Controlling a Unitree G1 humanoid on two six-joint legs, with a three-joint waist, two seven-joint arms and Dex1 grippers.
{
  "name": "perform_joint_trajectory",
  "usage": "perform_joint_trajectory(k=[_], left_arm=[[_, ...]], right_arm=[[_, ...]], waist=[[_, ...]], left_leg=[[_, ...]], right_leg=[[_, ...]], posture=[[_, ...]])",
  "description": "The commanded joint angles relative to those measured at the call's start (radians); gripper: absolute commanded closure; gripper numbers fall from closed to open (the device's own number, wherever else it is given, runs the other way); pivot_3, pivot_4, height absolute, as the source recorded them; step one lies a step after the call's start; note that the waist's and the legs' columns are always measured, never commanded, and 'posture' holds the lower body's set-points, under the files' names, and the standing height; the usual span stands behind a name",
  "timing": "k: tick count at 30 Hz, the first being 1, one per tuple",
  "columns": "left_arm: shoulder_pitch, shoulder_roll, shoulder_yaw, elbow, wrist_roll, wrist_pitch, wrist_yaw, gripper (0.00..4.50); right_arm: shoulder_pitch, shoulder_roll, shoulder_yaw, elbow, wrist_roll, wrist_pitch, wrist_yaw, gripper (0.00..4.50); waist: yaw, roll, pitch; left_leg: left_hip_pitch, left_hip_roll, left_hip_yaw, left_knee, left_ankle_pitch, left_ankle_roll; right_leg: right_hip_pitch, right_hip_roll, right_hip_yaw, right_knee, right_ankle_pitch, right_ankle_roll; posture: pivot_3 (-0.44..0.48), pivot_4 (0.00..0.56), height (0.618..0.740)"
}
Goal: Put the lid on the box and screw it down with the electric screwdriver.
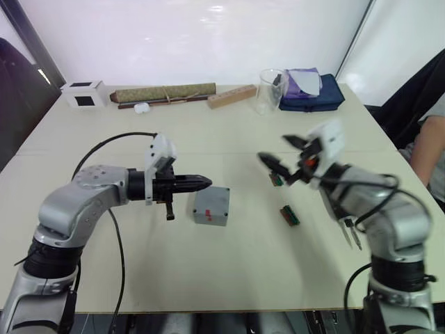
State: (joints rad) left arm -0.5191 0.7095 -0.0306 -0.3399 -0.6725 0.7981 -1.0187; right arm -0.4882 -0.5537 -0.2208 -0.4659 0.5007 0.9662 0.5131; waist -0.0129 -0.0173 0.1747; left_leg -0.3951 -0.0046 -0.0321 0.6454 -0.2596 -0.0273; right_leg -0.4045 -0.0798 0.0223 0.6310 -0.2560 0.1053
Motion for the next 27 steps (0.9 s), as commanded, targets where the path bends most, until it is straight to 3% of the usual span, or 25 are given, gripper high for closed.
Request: perform_joint_trajectory(k=[1,3,6,8,17,27], left_arm=[[-0.062,0.019,-0.046,-0.032,0.013,-0.047,-0.071,4.50],[-0.084,0.020,-0.068,-0.028,0.029,-0.067,-0.098,4.50],[-0.132,0.024,-0.158,-0.014,0.112,-0.163,-0.174,4.50],[-0.150,0.012,-0.186,-0.001,0.134,-0.190,-0.187,4.50],[-0.135,-0.002,-0.203,0.009,0.184,-0.219,-0.188,4.50],[-0.073,-0.004,-0.174,-0.063,0.176,-0.171,-0.104,4.50]], right_arm=[[-0.090,-0.179,-0.088,0.018,0.068,0.207,0.028,0.04],[-0.121,-0.266,-0.079,0.054,0.084,0.274,0.051,0.04],[-0.188,-0.543,0.120,0.223,0.098,0.540,0.148,0.04],[-0.192,-0.635,0.217,0.290,0.104,0.592,0.196,0.04],[-0.307,-0.601,0.440,0.591,0.058,0.547,0.325,0.04],[-0.377,-0.571,0.660,0.722,-0.059,0.434,0.435,0.04]], waist=[[-0.001,0.003,0.003],[-0.001,0.003,0.004],[-0.001,0.004,0.005],[0.001,0.004,0.007],[-0.007,0.006,0.010],[0.000,0.006,0.011]], left_leg=[[0.000,0.000,0.000,0.000,0.000,0.000],[-0.001,0.000,0.001,0.001,0.000,0.000],[-0.002,0.000,0.001,0.000,0.000,0.000],[-0.002,0.000,0.002,0.000,0.000,0.001],[-0.010,0.000,0.003,0.003,-0.001,0.003],[-0.014,0.000,0.003,0.004,-0.001,0.003]], right_leg=[[0.000,0.000,0.000,0.000,0.000,0.000],[-0.001,0.000,0.000,0.000,-0.001,-0.002],[-0.001,0.000,0.000,-0.001,-0.001,-0.002],[-0.002,-0.001,0.001,-0.002,-0.001,-0.003],[-0.009,0.001,0.002,0.000,0.001,0.001],[-0.013,0.000,0.001,0.000,0.002,0.003]], posture=[[0.000,0.150,0.740],[0.000,0.150,0.740],[0.000,0.150,0.740],[0.000,0.150,0.740],[0.000,0.150,0.740],[0.000,0.150,0.740]])
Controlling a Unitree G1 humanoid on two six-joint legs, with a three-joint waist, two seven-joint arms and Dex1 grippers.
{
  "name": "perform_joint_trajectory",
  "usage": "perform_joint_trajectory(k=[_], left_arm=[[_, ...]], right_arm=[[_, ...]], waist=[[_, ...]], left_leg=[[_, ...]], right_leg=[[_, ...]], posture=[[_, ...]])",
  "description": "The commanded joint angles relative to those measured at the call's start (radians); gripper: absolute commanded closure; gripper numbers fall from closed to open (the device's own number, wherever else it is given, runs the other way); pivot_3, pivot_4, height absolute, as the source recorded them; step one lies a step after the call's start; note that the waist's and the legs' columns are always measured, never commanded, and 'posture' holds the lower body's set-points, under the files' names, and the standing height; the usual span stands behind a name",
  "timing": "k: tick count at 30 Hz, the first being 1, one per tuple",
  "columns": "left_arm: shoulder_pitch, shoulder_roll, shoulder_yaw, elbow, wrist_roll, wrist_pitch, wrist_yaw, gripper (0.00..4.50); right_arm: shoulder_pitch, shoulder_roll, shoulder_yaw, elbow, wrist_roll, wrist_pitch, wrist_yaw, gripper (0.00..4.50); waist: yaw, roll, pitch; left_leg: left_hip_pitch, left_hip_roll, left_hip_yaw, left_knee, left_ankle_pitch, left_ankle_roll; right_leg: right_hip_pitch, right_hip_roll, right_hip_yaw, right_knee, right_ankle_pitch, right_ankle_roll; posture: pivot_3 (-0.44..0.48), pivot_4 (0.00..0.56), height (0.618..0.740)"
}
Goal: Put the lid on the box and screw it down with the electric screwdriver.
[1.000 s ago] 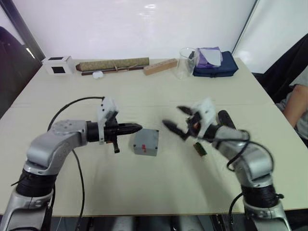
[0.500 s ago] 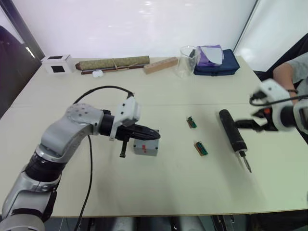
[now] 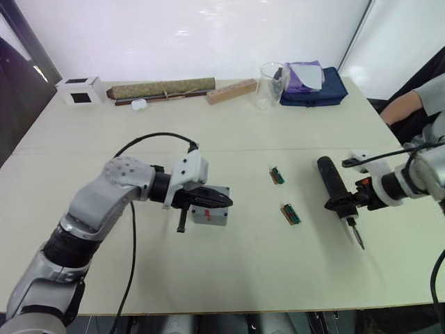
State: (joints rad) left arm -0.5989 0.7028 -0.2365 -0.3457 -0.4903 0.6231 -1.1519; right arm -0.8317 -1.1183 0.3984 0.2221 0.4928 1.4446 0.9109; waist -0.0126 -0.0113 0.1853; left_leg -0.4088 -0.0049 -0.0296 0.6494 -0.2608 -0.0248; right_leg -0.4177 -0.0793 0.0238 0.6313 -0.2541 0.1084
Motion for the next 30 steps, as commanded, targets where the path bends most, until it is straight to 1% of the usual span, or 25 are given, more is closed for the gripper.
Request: perform_joint_trajectory(k=[1,2,5,6,7,10,11,14,17,20,21,23,26,27,28,30], left_arm=[[0.018,0.005,0.030,-0.078,0.003,0.006,0.046,4.50],[0.021,0.003,0.024,-0.095,0.009,0.013,0.062,4.50],[0.052,0.000,0.056,-0.137,-0.021,0.045,0.104,4.50],[0.064,0.005,0.066,-0.143,-0.022,0.048,0.111,4.50],[0.075,0.018,0.075,-0.144,-0.012,0.044,0.117,4.50],[0.084,0.043,0.091,-0.145,0.001,0.041,0.125,4.50],[0.084,0.047,0.097,-0.144,-0.002,0.043,0.130,4.50],[0.082,0.055,0.107,-0.132,-0.006,0.044,0.136,4.50],[0.087,0.072,0.115,-0.105,-0.001,0.035,0.124,4.50],[0.096,0.084,0.151,-0.053,-0.016,0.031,0.112,4.50],[0.102,0.095,0.158,-0.024,-0.001,0.016,0.107,4.50],[0.119,0.116,0.173,0.021,0.017,-0.006,0.096,4.50],[0.125,0.118,0.191,0.056,0.010,-0.010,0.098,4.50],[0.124,0.113,0.197,0.063,0.000,-0.003,0.099,4.50],[0.119,0.103,0.202,0.076,-0.016,0.013,0.100,4.50],[0.114,0.092,0.207,0.089,-0.033,0.032,0.101,4.50]], right_arm=[[-0.041,0.005,0.066,0.049,-0.068,-0.052,0.046,0.04],[-0.046,0.008,0.086,0.065,-0.084,-0.065,0.059,0.04],[-0.064,0.023,0.149,0.077,-0.127,-0.103,0.106,0.72],[-0.073,0.028,0.165,0.082,-0.138,-0.113,0.125,1.01],[-0.083,0.035,0.178,0.095,-0.155,-0.129,0.140,1.42],[-0.099,0.049,0.199,0.131,-0.191,-0.150,0.177,2.25],[-0.100,0.054,0.204,0.142,-0.202,-0.155,0.187,2.35],[-0.106,0.068,0.211,0.180,-0.241,-0.178,0.209,2.35],[-0.150,0.087,0.174,0.236,-0.279,-0.212,0.209,2.35],[-0.211,0.091,0.128,0.282,-0.336,-0.339,0.183,2.35],[-0.243,0.098,0.072,0.278,-0.319,-0.355,0.175,2.35],[-0.265,0.099,-0.028,0.224,-0.294,-0.414,0.146,2.35],[-0.226,0.118,-0.176,0.122,-0.271,-0.505,0.064,2.35],[-0.199,0.138,-0.241,0.073,-0.252,-0.522,0.029,2.35],[-0.164,0.199,-0.341,-0.012,-0.232,-0.588,-0.062,2.35],[-0.118,0.278,-0.459,-0.120,-0.219,-0.668,-0.172,2.35]], waist=[[0.000,0.000,0.000],[-0.001,0.000,0.000],[-0.002,0.000,0.000],[-0.003,0.000,0.000],[-0.004,0.000,0.000],[-0.008,-0.001,0.000],[-0.007,-0.001,0.000],[-0.007,-0.002,0.000],[-0.010,-0.004,0.000],[-0.017,-0.004,0.000],[-0.019,-0.003,0.000],[-0.026,0.005,0.005],[-0.027,0.006,0.006],[-0.027,0.006,0.006],[-0.025,0.006,0.006],[-0.029,0.005,0.005]], left_leg=[[0.000,0.000,0.000,0.000,0.000,0.000],[0.000,0.000,0.000,0.000,0.000,0.000],[0.000,0.000,0.000,0.001,0.000,0.000],[0.000,0.000,0.000,0.001,0.000,0.000],[0.000,0.000,0.000,0.001,0.000,0.000],[0.001,0.001,0.000,0.001,0.000,0.000],[0.001,0.001,-0.001,0.001,0.000,0.000],[0.001,0.001,-0.001,0.002,0.000,0.000],[0.003,0.001,-0.001,0.003,0.000,0.000],[0.003,0.001,0.000,0.004,0.000,0.000],[0.003,0.001,0.000,0.004,0.000,0.000],[0.002,0.000,0.001,0.004,0.001,-0.001],[-0.001,0.000,0.002,0.002,0.001,-0.001],[-0.002,0.000,0.001,0.001,0.001,-0.002],[-0.003,0.000,0.001,0.000,0.001,-0.002],[-0.004,0.001,0.001,-0.001,0.001,-0.002]], right_leg=[[0.000,0.000,0.000,0.000,0.000,0.000],[0.000,0.000,0.000,0.000,0.000,0.000],[0.000,0.000,0.000,0.000,0.000,0.000],[0.000,0.000,0.000,0.000,0.000,0.000],[0.000,0.000,0.000,0.000,0.000,0.000],[0.000,0.001,0.000,0.001,0.000,0.000],[0.000,0.001,0.000,0.001,0.000,0.000],[0.002,0.001,0.000,0.001,0.000,0.000],[0.004,0.001,0.000,0.000,0.000,0.000],[0.004,0.001,0.000,0.000,0.001,-0.001],[0.004,0.001,0.000,0.000,0.002,0.000],[0.003,0.000,0.000,0.001,0.003,0.001],[-0.005,0.000,0.002,0.006,0.004,0.003],[-0.007,0.001,0.002,0.006,0.004,0.003],[-0.008,0.001,0.002,0.006,0.004,0.003],[-0.009,0.001,0.002,0.005,0.003,0.002]], posture=[[0.000,0.150,0.740],[0.000,0.150,0.740],[0.000,0.150,0.740],[0.000,0.150,0.740],[0.000,0.150,0.740],[0.000,0.150,0.740],[0.000,0.150,0.740],[0.000,0.150,0.740],[0.000,0.150,0.740],[0.000,0.150,0.740],[0.000,0.150,0.740],[0.000,0.150,0.740],[0.000,0.150,0.740],[0.000,0.150,0.740],[0.000,0.150,0.740],[0.000,0.150,0.740]])
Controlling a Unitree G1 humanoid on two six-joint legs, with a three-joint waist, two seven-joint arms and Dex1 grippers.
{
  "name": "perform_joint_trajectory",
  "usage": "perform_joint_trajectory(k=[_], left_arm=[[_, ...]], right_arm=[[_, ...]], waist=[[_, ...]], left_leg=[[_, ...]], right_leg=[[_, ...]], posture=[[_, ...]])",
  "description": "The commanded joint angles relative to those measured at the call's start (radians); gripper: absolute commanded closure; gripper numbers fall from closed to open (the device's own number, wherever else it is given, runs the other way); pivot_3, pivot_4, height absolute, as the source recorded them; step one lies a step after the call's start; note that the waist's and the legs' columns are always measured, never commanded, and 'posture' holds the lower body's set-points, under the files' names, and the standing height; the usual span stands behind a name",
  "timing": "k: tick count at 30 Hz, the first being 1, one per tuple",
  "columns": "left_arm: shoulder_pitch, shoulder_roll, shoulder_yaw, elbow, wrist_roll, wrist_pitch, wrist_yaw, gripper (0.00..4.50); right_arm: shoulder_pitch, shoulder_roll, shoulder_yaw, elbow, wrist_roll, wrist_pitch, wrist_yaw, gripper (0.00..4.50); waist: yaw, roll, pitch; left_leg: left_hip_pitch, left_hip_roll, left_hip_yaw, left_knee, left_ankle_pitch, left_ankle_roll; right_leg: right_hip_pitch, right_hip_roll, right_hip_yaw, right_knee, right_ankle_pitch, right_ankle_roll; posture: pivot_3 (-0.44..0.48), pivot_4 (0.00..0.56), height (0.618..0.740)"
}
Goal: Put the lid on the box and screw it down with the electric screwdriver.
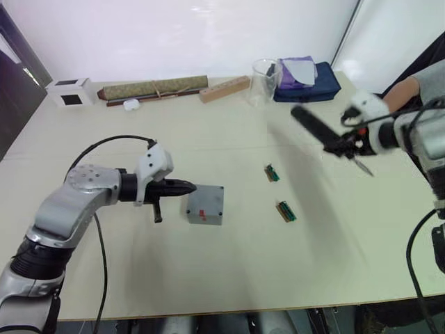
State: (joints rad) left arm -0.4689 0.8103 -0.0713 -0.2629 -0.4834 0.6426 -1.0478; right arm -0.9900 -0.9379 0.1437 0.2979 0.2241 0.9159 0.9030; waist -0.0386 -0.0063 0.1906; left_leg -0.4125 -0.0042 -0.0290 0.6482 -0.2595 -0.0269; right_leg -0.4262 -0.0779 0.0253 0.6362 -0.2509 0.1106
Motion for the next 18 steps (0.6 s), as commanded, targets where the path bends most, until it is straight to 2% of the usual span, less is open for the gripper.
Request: perform_joint_trajectory(k=[1,2,4,6,11,18], left_arm=[[-0.020,-0.014,0.037,0.019,-0.034,0.009,-0.012,4.50],[-0.032,-0.020,0.028,0.029,-0.031,0.013,-0.012,4.50],[-0.068,-0.034,-0.004,0.049,-0.021,0.021,-0.020,4.50],[-0.088,-0.034,-0.017,0.065,-0.017,0.021,-0.039,4.50],[-0.111,-0.032,-0.023,0.077,-0.014,0.021,-0.055,4.50],[-0.097,-0.050,0.002,0.052,-0.035,0.042,-0.037,4.50]], right_arm=[[0.053,0.170,-0.258,-0.270,0.067,-0.150,-0.233,2.35],[0.078,0.239,-0.294,-0.352,0.105,-0.137,-0.271,2.35],[0.120,0.446,-0.404,-0.512,0.242,-0.052,-0.406,2.35],[0.137,0.571,-0.473,-0.580,0.336,0.058,-0.493,2.35],[0.147,0.688,-0.543,-0.640,0.477,0.125,-0.588,2.35],[0.159,0.796,-0.607,-0.675,0.632,0.091,-0.695,2.35]], waist=[[-0.005,0.000,0.000],[-0.005,0.000,0.000],[-0.003,0.000,0.000],[-0.001,0.000,0.000],[0.028,-0.001,0.000],[0.016,-0.001,0.000]], left_leg=[[0.000,0.000,0.001,0.000,0.000,0.000],[0.000,0.000,0.001,0.000,0.001,-0.001],[-0.001,-0.001,0.001,0.001,0.002,-0.004],[-0.001,-0.001,-0.001,0.002,0.003,-0.005],[0.000,-0.003,-0.001,0.005,0.003,-0.006],[0.000,-0.002,-0.002,0.004,0.003,-0.006]], right_leg=[[0.000,-0.001,0.000,0.001,0.000,0.000],[-0.001,-0.001,0.001,0.001,0.000,0.000],[-0.001,-0.001,0.001,0.003,0.000,0.000],[-0.001,-0.001,0.000,0.007,0.000,0.000],[0.000,-0.003,0.000,0.010,0.000,0.000],[-0.001,-0.002,0.000,0.010,0.000,0.000]], posture=[[0.000,0.150,0.740],[0.000,0.150,0.740],[0.000,0.150,0.740],[0.000,0.150,0.740],[0.000,0.150,0.740],[0.000,0.150,0.740]])
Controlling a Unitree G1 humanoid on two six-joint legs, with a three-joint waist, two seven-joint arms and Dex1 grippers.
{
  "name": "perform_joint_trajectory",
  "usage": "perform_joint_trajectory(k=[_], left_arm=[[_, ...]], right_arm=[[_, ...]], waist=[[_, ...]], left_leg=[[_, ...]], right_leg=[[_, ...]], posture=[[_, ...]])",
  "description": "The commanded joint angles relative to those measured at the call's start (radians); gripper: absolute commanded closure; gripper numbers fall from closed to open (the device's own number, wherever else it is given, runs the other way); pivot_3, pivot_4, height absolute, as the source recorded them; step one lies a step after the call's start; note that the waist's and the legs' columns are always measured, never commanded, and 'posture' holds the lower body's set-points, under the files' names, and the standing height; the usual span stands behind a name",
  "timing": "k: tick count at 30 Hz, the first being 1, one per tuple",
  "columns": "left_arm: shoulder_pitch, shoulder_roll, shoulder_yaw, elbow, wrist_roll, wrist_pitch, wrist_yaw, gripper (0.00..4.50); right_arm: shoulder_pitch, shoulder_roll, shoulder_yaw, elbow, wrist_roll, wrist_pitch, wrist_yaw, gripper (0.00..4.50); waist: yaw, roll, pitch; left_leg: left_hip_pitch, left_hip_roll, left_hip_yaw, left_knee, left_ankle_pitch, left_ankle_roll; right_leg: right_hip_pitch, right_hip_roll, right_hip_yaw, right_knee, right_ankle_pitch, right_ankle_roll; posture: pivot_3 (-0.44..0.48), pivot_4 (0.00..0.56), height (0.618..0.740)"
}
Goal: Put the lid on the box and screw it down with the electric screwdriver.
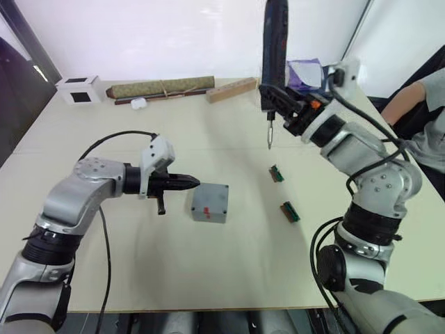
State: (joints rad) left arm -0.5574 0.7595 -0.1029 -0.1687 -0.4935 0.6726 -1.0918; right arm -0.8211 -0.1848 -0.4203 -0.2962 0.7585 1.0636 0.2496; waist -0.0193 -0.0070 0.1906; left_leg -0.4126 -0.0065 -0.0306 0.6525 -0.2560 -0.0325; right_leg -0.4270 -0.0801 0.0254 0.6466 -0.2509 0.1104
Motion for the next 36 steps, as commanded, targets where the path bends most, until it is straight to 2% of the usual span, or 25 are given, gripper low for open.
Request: perform_joint_trajectory(k=[1,5,10,14,18,22,26,29,32,36], left_arm=[[0.000,0.002,0.037,-0.054,-0.029,0.019,0.012,4.50],[0.006,-0.018,0.067,-0.065,-0.073,0.057,0.034,4.50],[-0.003,-0.017,0.047,-0.051,-0.061,0.057,0.032,4.50],[-0.003,-0.009,0.035,-0.039,-0.046,0.047,0.020,4.50],[-0.007,-0.005,0.034,-0.042,-0.041,0.047,0.009,4.50],[0.001,0.017,0.034,-0.076,-0.048,0.044,-0.023,4.50],[0.007,0.060,0.046,-0.141,-0.086,0.055,-0.076,4.50],[-0.003,0.072,0.053,-0.165,-0.112,0.069,-0.090,4.50],[-0.045,0.060,0.070,-0.199,-0.174,0.088,-0.102,4.50],[-0.077,0.029,0.044,-0.212,-0.176,0.075,-0.084,4.50]], right_arm=[[0.001,0.069,-0.046,-0.097,0.114,-0.084,-0.055,2.35],[0.000,0.158,-0.025,-0.135,0.137,-0.240,-0.075,2.35],[0.065,0.106,0.161,-0.161,-0.014,-0.365,0.009,2.35],[0.111,0.073,0.189,-0.175,0.006,-0.375,0.015,2.35],[0.136,-0.049,0.092,-0.223,0.137,-0.262,-0.050,2.35],[0.158,-0.291,-0.098,-0.196,0.396,-0.053,-0.188,2.35],[0.270,-0.554,-0.187,-0.137,0.625,0.144,-0.276,2.35],[0.334,-0.671,-0.182,-0.119,0.672,0.185,-0.310,2.35],[0.443,-0.800,-0.126,-0.100,0.681,0.315,-0.331,2.35],[0.511,-0.835,-0.077,-0.011,0.728,0.375,-0.431,2.35]], waist=[[-0.005,0.000,0.000],[-0.016,0.000,0.000],[-0.025,0.000,0.000],[-0.025,0.000,0.000],[-0.016,0.000,0.000],[-0.001,0.000,0.000],[0.005,-0.001,0.000],[-0.004,-0.001,0.000],[0.000,-0.001,0.000],[0.001,-0.003,0.000]], left_leg=[[0.000,0.001,0.000,0.000,0.000,0.000],[0.001,0.001,0.000,-0.001,0.000,0.000],[0.001,0.001,0.000,-0.001,0.000,0.000],[0.002,0.001,0.000,-0.001,0.000,0.000],[0.001,0.000,0.000,-0.001,0.000,0.000],[0.001,0.000,0.000,0.000,0.000,0.000],[0.001,0.000,0.001,-0.001,0.000,0.000],[0.002,0.001,0.002,-0.001,0.000,0.000],[0.003,0.001,0.002,-0.001,0.000,0.001],[0.003,0.002,0.002,0.000,0.000,0.001]], right_leg=[[0.000,0.001,0.000,0.000,0.000,0.000],[0.000,0.001,0.000,0.000,0.000,0.000],[0.000,0.001,0.000,0.001,0.000,0.000],[0.000,0.001,0.000,0.001,0.000,0.000],[0.000,0.000,0.000,0.001,0.000,0.000],[0.001,-0.001,0.000,0.000,0.000,0.000],[0.001,-0.001,0.000,0.000,-0.001,-0.001],[0.001,0.000,0.001,0.000,-0.001,-0.002],[0.001,0.001,0.002,0.001,-0.001,-0.002],[0.002,0.002,0.002,0.000,-0.001,-0.001]], posture=[[0.000,0.150,0.740],[0.000,0.150,0.740],[0.000,0.150,0.740],[0.000,0.150,0.740],[0.000,0.150,0.740],[0.000,0.150,0.740],[0.000,0.150,0.740],[0.000,0.150,0.740],[0.000,0.150,0.740],[0.000,0.150,0.740]])
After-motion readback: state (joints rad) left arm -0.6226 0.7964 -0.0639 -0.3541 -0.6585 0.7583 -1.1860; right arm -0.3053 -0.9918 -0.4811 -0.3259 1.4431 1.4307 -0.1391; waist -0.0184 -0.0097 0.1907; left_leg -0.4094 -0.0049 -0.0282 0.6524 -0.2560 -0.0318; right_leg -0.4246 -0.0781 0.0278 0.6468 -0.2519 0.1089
